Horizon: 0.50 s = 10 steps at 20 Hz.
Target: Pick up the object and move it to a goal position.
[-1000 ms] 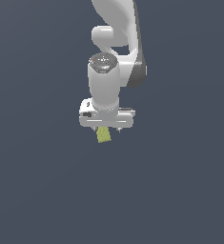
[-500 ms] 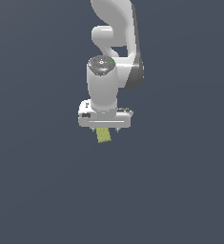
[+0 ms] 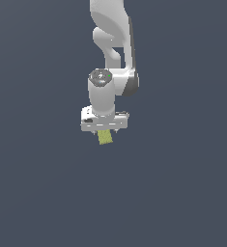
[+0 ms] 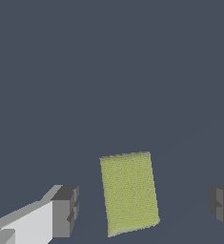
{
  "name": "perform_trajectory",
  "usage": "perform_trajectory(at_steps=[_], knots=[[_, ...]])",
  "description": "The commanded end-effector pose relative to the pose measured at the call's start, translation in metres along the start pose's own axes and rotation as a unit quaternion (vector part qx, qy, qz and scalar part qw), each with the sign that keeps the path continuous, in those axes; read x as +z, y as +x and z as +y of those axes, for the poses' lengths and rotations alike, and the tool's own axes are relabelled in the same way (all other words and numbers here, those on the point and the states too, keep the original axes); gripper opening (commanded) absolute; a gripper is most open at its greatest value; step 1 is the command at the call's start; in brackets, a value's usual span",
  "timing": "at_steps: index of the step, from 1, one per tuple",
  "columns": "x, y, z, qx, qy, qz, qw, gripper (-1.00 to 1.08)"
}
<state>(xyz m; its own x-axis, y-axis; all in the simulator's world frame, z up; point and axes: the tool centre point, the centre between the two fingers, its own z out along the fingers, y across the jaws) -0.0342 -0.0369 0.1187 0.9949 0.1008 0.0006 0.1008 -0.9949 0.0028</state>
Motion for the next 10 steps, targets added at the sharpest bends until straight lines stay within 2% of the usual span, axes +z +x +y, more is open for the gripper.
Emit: perform_trajectory(at_steps=[1, 10], knots=[[0.017, -0.013, 0.002, -0.02, 0.0, 0.0, 0.9998, 1.0], [0.052, -0.048, 0.005, -0.069, 0.001, 0.0, 0.9976, 1.0]])
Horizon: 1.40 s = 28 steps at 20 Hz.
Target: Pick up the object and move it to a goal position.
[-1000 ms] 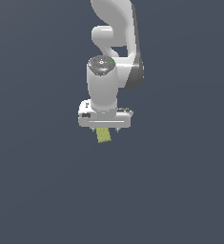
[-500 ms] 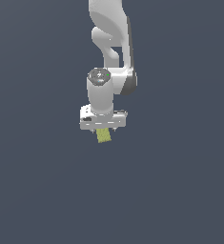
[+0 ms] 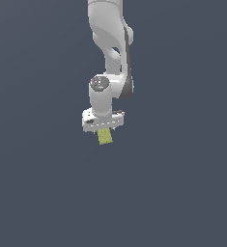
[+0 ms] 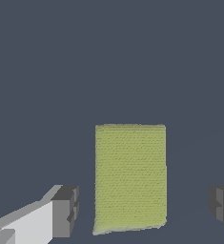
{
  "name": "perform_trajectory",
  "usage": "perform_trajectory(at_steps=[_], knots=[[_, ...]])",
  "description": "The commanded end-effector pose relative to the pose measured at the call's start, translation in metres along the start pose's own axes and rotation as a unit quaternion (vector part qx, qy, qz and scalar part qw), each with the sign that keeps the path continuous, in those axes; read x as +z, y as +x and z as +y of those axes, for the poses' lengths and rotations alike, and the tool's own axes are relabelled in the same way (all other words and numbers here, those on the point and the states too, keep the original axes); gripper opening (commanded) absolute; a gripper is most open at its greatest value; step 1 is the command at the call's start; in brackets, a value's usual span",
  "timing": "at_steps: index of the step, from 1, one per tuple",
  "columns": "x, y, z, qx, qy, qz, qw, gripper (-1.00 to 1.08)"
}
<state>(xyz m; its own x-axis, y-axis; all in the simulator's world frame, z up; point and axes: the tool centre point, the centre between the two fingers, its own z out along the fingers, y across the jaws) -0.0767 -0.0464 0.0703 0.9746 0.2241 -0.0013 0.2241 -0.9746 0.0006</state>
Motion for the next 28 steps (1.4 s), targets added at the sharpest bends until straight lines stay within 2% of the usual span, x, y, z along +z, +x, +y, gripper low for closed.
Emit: perform_trajectory(at_steps=[1, 11, 20, 26, 27, 28], knots=[[0.006, -0.006, -0.001, -0.01, 0.0, 0.001, 1.0, 1.0], [0.014, -0.011, -0.001, -0.014, 0.0, 0.0, 0.9999, 1.0], [0.051, -0.012, -0.001, -0.016, 0.0, 0.001, 0.9999, 1.0], [0.061, -0.012, -0.001, -0.016, 0.0, 0.001, 0.9999, 1.0], [0.061, -0.012, -0.001, -0.016, 0.0, 0.001, 0.9999, -1.0], [0.061, -0.012, -0.001, -0.016, 0.0, 0.001, 0.9999, -1.0]])
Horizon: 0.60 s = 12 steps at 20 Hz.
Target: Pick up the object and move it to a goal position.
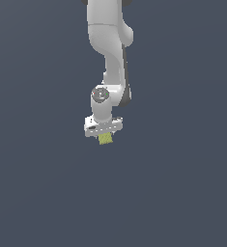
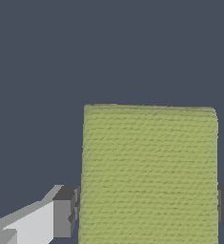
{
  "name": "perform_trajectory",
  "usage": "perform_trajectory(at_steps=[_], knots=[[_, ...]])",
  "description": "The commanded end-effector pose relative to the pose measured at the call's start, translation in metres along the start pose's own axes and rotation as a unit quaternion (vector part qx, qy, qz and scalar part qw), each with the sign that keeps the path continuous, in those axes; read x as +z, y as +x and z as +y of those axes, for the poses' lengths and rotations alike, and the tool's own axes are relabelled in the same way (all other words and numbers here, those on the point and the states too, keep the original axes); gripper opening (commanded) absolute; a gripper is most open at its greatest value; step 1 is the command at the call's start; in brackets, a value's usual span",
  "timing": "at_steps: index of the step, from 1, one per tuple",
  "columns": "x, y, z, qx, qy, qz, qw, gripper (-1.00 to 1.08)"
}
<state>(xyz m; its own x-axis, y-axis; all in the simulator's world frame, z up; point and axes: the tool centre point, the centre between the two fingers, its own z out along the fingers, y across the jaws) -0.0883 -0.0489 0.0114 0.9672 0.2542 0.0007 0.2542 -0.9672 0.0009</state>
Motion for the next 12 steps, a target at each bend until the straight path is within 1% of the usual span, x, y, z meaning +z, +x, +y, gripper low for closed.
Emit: perform_trajectory(at_steps=[1, 12], knots=[[0.0016, 0.0002, -0.0009, -0.001, 0.0, 0.0, 1.0, -1.0], [-0.0022, 0.0, 0.0015, 0.0, 0.0, 0.0, 1.0, -1.0]])
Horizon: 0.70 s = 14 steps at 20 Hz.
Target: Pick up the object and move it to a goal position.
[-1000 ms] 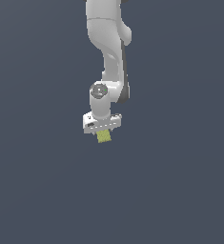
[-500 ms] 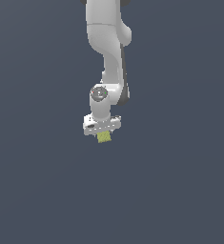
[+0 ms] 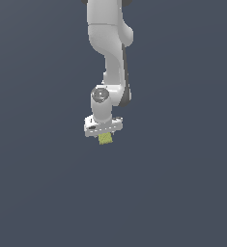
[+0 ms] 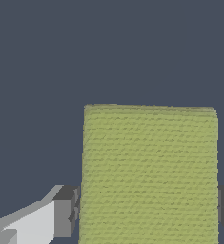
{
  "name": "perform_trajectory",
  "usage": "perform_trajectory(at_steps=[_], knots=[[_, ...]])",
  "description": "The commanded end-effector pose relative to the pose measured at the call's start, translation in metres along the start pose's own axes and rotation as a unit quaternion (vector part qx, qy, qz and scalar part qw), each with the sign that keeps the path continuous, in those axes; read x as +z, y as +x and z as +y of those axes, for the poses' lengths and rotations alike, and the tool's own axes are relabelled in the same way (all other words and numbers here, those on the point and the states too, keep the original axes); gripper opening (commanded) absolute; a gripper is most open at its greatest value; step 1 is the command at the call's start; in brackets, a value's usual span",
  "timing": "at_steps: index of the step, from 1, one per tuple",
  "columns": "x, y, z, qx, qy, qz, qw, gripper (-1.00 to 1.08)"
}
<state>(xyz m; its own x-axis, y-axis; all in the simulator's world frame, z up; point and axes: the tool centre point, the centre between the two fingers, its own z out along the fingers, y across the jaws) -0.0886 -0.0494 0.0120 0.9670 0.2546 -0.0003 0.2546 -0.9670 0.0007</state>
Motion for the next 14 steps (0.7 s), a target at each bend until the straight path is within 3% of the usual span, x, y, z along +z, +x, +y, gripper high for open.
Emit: perform_trajectory(at_steps=[1, 14], knots=[[-0.004, 0.001, 0.002, 0.0, 0.0, 0.0, 1.0, -1.0], [-0.076, 0.009, 0.037, 0.0, 0.0, 0.0, 1.0, -1.0]])
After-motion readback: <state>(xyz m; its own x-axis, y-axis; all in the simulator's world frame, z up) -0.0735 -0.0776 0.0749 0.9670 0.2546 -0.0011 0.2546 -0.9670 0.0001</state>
